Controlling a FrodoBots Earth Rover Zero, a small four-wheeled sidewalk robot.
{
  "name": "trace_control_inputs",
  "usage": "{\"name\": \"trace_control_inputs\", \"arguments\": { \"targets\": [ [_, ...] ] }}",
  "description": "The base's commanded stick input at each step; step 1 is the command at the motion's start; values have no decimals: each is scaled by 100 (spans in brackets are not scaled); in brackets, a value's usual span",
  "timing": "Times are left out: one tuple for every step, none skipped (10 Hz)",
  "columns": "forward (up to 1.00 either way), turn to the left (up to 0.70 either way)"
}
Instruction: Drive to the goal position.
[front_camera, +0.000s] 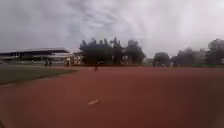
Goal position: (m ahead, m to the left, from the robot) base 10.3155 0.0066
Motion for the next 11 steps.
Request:
{"name": "trace_control_inputs", "arguments": {
  "targets": [
    [50, 0],
    [50, 0],
    [50, 0],
    [50, 0],
    [50, 0],
    [50, 0],
    [50, 0],
    [50, 0],
    [50, 0],
    [50, 0],
    [50, 0]
  ]
}}
